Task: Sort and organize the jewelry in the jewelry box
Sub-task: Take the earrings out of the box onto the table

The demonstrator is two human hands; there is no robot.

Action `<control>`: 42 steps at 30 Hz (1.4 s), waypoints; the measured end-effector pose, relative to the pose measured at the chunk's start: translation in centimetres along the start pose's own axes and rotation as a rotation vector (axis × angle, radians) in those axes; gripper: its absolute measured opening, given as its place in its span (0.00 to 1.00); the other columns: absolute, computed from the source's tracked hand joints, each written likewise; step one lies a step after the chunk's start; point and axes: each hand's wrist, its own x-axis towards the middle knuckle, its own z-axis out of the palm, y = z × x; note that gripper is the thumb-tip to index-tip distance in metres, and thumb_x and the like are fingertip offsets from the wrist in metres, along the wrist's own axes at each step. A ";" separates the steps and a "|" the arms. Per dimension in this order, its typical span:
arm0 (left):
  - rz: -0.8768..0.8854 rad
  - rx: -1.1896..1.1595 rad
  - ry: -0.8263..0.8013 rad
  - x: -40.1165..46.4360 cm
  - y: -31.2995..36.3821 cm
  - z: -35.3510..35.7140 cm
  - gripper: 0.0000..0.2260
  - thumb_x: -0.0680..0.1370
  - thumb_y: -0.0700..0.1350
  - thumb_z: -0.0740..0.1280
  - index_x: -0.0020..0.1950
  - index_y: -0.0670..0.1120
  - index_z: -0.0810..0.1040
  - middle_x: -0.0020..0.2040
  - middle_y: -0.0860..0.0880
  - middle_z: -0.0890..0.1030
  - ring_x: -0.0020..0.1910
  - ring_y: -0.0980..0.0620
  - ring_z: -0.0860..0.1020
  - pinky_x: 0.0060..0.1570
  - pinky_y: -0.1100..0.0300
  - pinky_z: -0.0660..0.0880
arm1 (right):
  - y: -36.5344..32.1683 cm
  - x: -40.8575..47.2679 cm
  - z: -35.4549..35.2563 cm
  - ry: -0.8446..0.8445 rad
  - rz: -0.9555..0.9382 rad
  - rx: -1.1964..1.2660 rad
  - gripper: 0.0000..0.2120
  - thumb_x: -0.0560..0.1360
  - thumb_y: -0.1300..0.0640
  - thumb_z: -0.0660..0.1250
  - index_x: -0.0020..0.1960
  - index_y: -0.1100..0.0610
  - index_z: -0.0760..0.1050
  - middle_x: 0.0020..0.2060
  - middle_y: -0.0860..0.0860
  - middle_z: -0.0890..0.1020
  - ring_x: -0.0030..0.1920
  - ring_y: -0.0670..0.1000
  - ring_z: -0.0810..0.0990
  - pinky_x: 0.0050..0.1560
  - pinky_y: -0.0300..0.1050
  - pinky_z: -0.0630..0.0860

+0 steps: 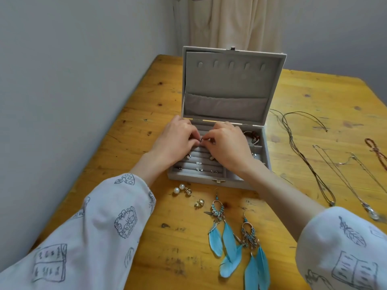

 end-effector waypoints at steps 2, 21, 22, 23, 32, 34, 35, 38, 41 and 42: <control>-0.048 -0.068 -0.008 0.2 -0.1 -0.4 0.05 0.73 0.44 0.70 0.48 0.46 0.82 0.48 0.48 0.81 0.50 0.55 0.68 0.51 0.61 0.66 | -0.4 0.5 -0.1 -0.026 0.070 0.049 0.11 0.75 0.50 0.65 0.51 0.54 0.81 0.49 0.54 0.78 0.54 0.56 0.74 0.52 0.49 0.66; -0.340 -0.442 -0.107 -13.6 0.1 -4.5 0.05 0.72 0.40 0.71 0.45 0.48 0.83 0.42 0.54 0.81 0.43 0.61 0.77 0.47 0.72 0.69 | -7.3 -9.5 -3.8 -0.286 0.102 0.401 0.04 0.72 0.58 0.70 0.44 0.57 0.82 0.39 0.50 0.83 0.42 0.49 0.80 0.46 0.43 0.75; -0.352 -0.445 -0.114 -14.3 0.0 -4.3 0.04 0.72 0.40 0.71 0.44 0.48 0.83 0.41 0.53 0.82 0.42 0.62 0.77 0.45 0.73 0.69 | -7.9 -10.0 -3.3 -0.304 0.111 0.400 0.04 0.71 0.58 0.70 0.44 0.57 0.82 0.41 0.51 0.84 0.45 0.51 0.80 0.49 0.46 0.76; -0.362 -0.442 -0.116 -15.0 -0.1 -4.1 0.04 0.72 0.40 0.71 0.44 0.48 0.83 0.41 0.53 0.82 0.41 0.62 0.77 0.44 0.73 0.69 | -8.5 -10.4 -2.9 -0.316 0.121 0.398 0.04 0.71 0.58 0.69 0.44 0.57 0.82 0.42 0.52 0.84 0.47 0.52 0.80 0.51 0.47 0.75; -0.355 -0.334 -0.123 -17.2 -0.8 -3.5 0.06 0.73 0.41 0.70 0.48 0.48 0.84 0.48 0.51 0.82 0.46 0.57 0.76 0.48 0.69 0.68 | -11.3 -11.8 0.2 -0.291 0.140 0.382 0.06 0.72 0.60 0.67 0.47 0.57 0.81 0.43 0.54 0.82 0.47 0.53 0.78 0.44 0.41 0.68; -0.343 -0.317 -0.122 -17.2 -0.7 -3.3 0.06 0.74 0.42 0.69 0.49 0.49 0.83 0.49 0.51 0.81 0.48 0.56 0.76 0.50 0.66 0.68 | -11.4 -11.8 0.4 -0.270 0.152 0.391 0.06 0.72 0.60 0.67 0.48 0.57 0.81 0.42 0.54 0.82 0.47 0.53 0.77 0.42 0.39 0.66; -0.342 -0.318 -0.116 -17.3 -0.7 -3.2 0.07 0.74 0.42 0.69 0.49 0.49 0.83 0.49 0.51 0.81 0.48 0.56 0.76 0.50 0.66 0.68 | -11.5 -11.7 0.5 -0.263 0.154 0.395 0.06 0.72 0.60 0.68 0.48 0.57 0.81 0.42 0.54 0.82 0.47 0.53 0.78 0.42 0.39 0.65; -0.334 -0.332 -0.110 -17.5 -0.8 -3.3 0.08 0.74 0.42 0.69 0.51 0.49 0.82 0.51 0.51 0.81 0.48 0.57 0.75 0.52 0.65 0.68 | -11.6 -11.7 0.5 -0.250 0.147 0.400 0.07 0.73 0.59 0.68 0.49 0.57 0.81 0.43 0.54 0.82 0.46 0.52 0.77 0.42 0.38 0.66; -0.325 -0.329 -0.129 -17.7 -0.8 -3.4 0.09 0.75 0.42 0.68 0.53 0.49 0.82 0.53 0.51 0.80 0.49 0.58 0.74 0.52 0.66 0.67 | -11.8 -11.7 0.6 -0.246 0.133 0.394 0.07 0.73 0.58 0.68 0.50 0.57 0.81 0.43 0.54 0.82 0.44 0.50 0.76 0.43 0.38 0.67; -0.325 -0.328 -0.133 -17.8 -0.8 -3.5 0.09 0.75 0.42 0.68 0.54 0.49 0.81 0.53 0.51 0.80 0.49 0.57 0.74 0.52 0.66 0.67 | -11.8 -11.7 0.6 -0.247 0.131 0.391 0.07 0.73 0.58 0.68 0.50 0.58 0.81 0.43 0.54 0.82 0.44 0.50 0.76 0.43 0.38 0.67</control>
